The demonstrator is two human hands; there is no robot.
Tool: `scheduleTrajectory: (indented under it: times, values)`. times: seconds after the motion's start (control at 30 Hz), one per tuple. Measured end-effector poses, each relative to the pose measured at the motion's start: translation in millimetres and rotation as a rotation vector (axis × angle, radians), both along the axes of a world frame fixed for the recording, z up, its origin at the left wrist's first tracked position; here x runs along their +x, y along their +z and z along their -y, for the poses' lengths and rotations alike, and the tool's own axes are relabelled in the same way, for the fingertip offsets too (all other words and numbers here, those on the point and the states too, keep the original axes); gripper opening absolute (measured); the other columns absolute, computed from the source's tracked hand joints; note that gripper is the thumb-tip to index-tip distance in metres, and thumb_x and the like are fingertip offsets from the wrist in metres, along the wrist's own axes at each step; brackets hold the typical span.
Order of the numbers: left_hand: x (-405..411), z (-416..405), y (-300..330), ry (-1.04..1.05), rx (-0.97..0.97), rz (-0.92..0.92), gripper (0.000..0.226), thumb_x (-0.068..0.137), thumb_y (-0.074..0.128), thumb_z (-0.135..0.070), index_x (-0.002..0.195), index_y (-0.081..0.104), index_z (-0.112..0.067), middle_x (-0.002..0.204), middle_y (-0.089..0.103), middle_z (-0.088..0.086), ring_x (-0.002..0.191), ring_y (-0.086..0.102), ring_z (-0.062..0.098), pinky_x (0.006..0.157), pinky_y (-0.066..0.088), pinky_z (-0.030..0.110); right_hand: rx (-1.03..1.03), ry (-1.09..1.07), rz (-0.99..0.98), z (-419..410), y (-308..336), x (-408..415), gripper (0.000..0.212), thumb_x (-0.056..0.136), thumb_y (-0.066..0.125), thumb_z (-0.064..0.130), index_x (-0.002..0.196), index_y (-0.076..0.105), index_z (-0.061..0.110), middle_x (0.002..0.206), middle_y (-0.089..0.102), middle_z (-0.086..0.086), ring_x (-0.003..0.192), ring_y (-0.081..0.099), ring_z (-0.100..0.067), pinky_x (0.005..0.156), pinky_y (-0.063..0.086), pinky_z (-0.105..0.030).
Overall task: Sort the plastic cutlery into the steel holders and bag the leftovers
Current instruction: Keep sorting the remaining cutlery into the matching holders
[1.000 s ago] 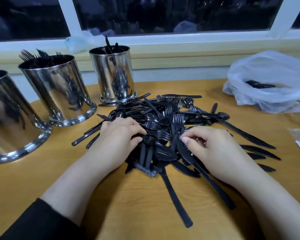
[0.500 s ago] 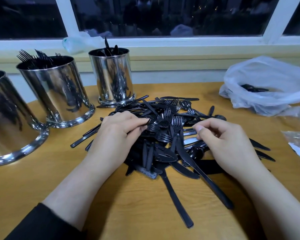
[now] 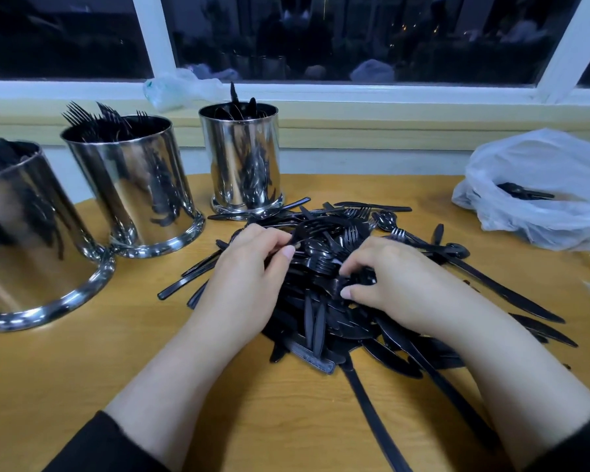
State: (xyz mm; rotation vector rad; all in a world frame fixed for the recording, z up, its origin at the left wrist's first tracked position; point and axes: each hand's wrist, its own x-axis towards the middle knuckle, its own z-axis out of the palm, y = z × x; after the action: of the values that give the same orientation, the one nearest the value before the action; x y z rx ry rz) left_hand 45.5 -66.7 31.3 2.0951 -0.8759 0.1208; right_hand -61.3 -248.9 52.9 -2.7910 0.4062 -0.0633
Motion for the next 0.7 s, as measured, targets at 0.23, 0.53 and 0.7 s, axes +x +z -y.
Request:
scheduleTrajectory:
  times: [0.23,0.53,0.7]
  values:
    - [-0.9,-1.9,3.2,0.066,-0.07,-0.053,0.03,0.106,0.053,-0.034,0.132,0.067,-0.03,0.097,0.064,-0.028,0.086,0.057,-0.013,0.08,0.041,0.004,0.129,-0.013,0.135,0.9,-8.1,-0.5,0.008,0.093,0.069,0.039,0.087,0.065,0.036,0.098,0.056,0.017,0.09,0.051,0.002,0.074,0.034,-0.015]
    - [4.3,-5.1,-0.9,0.03,-0.068,0.092,0.024,0.105,0.054,-0.024,0.117,0.074,-0.02,0.102,0.065,-0.02,0.101,0.055,-0.004,0.086,0.036,0.005,1.034,-0.127,0.499,2.5,-7.7,-2.5,0.022,0.095,0.065,0.016,0.076,0.073,0.009,0.071,0.065,-0.008,0.067,0.053,-0.017,0.067,0.046,-0.03]
    - [-0.2,-4.3,-4.0,-0.014,-0.094,0.235,0.024,0.105,0.053,-0.022,0.115,0.074,-0.017,0.1,0.065,-0.012,0.1,0.058,0.007,0.09,0.044,0.022,1.173,-0.106,0.385,-4.4,-9.2,0.0,0.032,0.097,0.061,0.016,0.066,0.069,0.012,0.061,0.048,-0.007,0.059,0.042,-0.017,0.058,0.038,-0.027]
